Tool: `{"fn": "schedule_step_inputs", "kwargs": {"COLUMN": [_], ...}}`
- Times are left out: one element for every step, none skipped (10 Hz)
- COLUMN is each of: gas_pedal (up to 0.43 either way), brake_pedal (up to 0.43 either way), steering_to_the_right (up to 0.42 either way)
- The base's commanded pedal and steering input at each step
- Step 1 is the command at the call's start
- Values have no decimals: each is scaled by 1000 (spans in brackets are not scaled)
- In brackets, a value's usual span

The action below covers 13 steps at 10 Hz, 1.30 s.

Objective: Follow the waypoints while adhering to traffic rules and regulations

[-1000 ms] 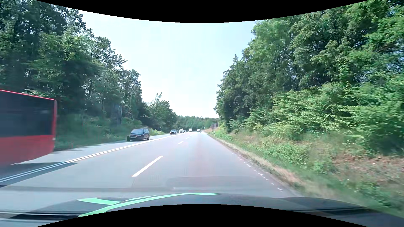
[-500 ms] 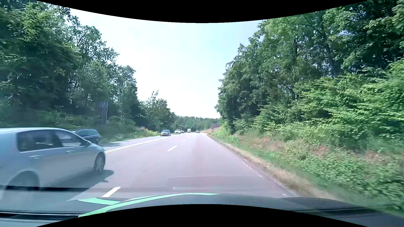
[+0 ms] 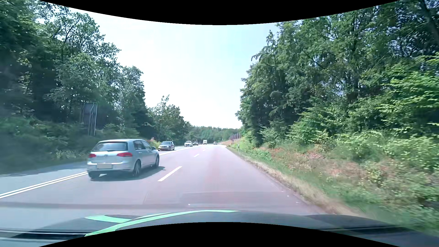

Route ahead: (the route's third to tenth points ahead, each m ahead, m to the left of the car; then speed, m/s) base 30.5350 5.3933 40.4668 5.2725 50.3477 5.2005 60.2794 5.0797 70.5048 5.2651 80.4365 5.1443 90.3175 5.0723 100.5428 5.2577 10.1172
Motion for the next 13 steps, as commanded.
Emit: {"fn": "schedule_step_inputs", "kwargs": {"gas_pedal": [0, 0, 0, 0, 0, 0, 8, 8, 8, 20, 20, 20, 20], "brake_pedal": [0, 0, 0, 0, 0, 0, 0, 0, 0, 0, 0, 0, 0], "steering_to_the_right": [-2, -2, -2, -2, -2, -2, -2, -1, -1, 0, 0, 1, 1]}}
